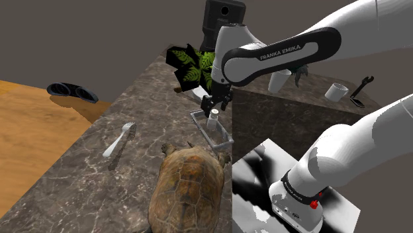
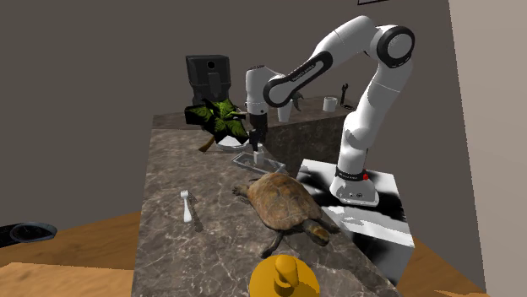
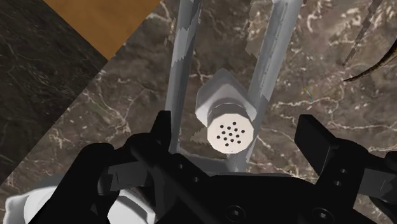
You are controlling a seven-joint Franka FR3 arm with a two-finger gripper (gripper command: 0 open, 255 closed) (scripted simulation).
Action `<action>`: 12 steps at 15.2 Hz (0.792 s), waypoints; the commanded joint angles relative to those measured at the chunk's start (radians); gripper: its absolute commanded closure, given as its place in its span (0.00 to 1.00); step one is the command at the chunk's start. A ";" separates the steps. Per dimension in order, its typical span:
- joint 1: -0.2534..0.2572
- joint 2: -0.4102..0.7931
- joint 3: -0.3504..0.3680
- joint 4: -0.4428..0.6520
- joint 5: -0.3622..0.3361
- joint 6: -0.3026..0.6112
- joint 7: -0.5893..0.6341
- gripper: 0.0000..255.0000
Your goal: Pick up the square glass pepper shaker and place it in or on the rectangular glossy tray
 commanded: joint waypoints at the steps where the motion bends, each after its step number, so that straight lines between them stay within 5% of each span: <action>1: 0.001 -0.016 -0.002 0.021 0.001 -0.037 -0.002 0.00; 4: 0.001 -0.052 -0.009 0.087 0.003 -0.139 -0.005 0.00; 12: 0.001 -0.052 -0.009 0.087 0.003 -0.139 -0.005 0.00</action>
